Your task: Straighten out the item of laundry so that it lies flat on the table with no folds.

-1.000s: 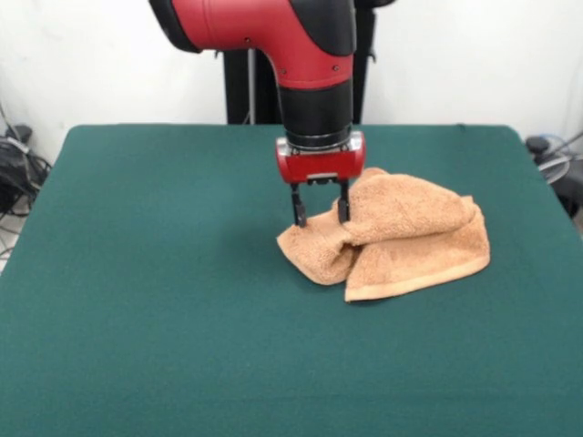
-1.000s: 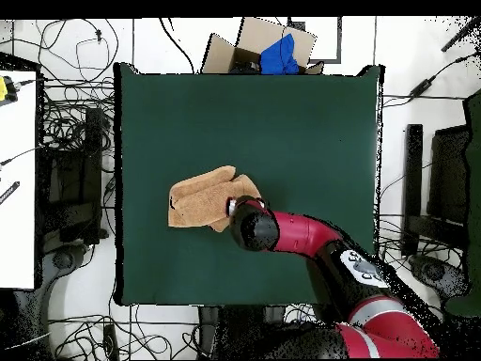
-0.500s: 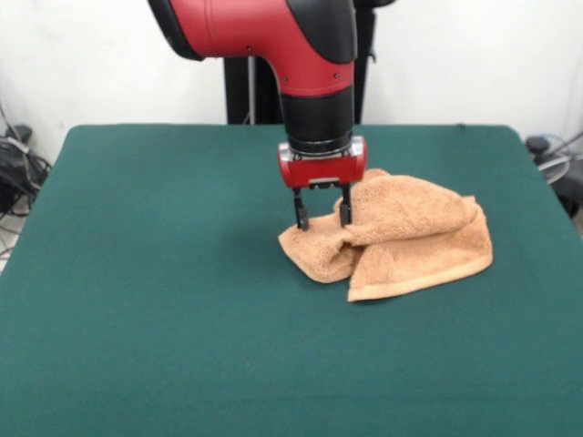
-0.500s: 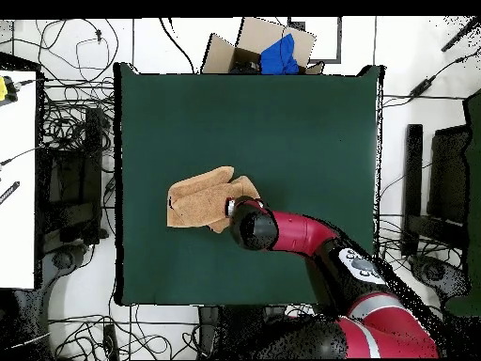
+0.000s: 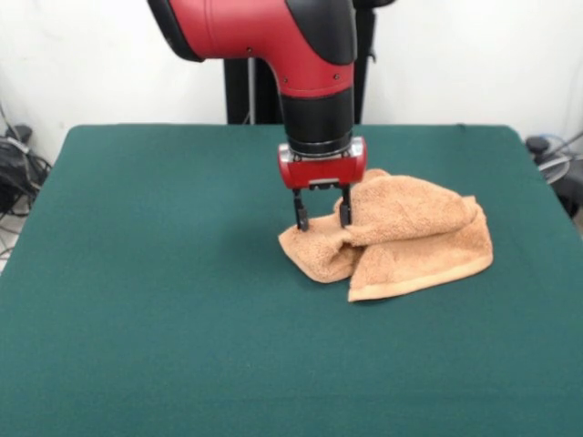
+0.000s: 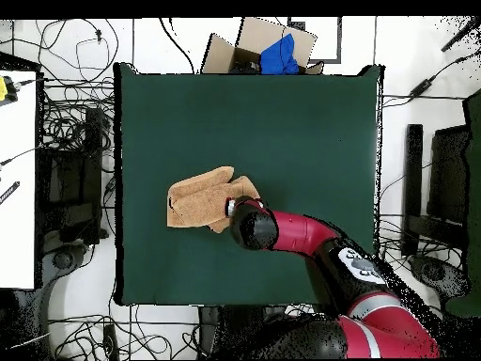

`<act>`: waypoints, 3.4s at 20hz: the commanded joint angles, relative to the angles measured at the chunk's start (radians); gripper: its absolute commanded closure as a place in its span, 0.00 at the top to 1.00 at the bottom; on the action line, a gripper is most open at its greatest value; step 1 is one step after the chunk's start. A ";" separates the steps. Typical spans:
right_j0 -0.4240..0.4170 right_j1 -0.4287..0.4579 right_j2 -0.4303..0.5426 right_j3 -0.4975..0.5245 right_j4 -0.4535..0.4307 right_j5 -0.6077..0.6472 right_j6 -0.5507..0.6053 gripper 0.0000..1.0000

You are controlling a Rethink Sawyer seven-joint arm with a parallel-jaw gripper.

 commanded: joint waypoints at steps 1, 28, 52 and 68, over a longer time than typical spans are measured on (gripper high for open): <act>0.026 0.066 0.080 -0.037 -0.030 -0.012 0.090 1.00; 0.057 0.053 0.039 -0.039 -0.036 -0.088 0.120 0.00; -0.011 -0.078 0.057 -0.022 -0.019 0.120 0.033 0.00; -0.131 -0.187 0.143 -0.025 -0.038 0.349 -0.068 0.00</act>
